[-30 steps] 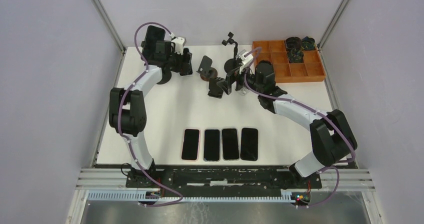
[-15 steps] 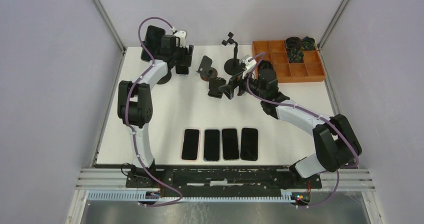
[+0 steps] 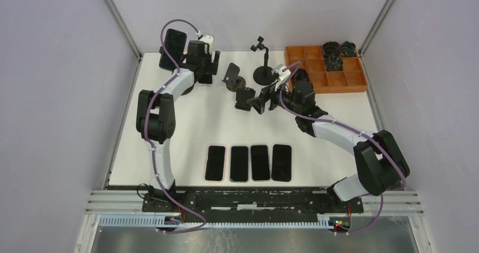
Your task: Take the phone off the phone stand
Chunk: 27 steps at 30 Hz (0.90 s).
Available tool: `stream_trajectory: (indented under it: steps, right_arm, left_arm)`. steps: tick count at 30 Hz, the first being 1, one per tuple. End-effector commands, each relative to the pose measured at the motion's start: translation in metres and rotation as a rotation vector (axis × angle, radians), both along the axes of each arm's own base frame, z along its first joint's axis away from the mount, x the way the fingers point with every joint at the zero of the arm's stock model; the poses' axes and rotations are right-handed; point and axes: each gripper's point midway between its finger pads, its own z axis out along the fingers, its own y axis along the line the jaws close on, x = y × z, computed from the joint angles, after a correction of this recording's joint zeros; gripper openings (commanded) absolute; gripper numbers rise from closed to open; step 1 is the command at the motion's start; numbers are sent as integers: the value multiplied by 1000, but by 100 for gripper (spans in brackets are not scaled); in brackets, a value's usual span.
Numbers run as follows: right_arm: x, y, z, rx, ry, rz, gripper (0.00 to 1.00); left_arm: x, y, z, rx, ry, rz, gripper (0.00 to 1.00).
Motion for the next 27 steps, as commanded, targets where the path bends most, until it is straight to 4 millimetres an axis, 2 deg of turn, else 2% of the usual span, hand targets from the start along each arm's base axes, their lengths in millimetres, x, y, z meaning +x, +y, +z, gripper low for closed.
stream_trajectory:
  steps: [1, 5, 9, 15, 19, 21, 23, 27]
  right_arm:
    - [-3, 0, 24, 54, -64, 15, 95]
    - [-5, 0, 20, 56, -56, 17, 95]
    - [-5, 1, 17, 64, -47, 17, 95]
    - [-6, 1, 16, 72, -43, 20, 94]
    - [-7, 0, 15, 72, -44, 19, 94]
    - [-8, 1, 15, 75, -42, 21, 94]
    - [-8, 1, 15, 82, -38, 21, 94]
    - [-8, 2, 14, 97, -33, 24, 94]
  left_arm:
    - [8, 2, -3, 21, -42, 73, 96]
    - [0, 5, 0, 20, -71, 95, 99]
    - [-8, -10, 1, -25, -44, 31, 99]
    - [-15, -27, 3, -82, -24, -46, 86]
    - [-20, -34, 22, -88, -54, -59, 83]
    - [-22, -34, 34, -86, -71, -51, 85]
    - [-25, -31, 45, -87, -86, -38, 92]
    - [-29, -20, 57, -70, -104, 20, 99]
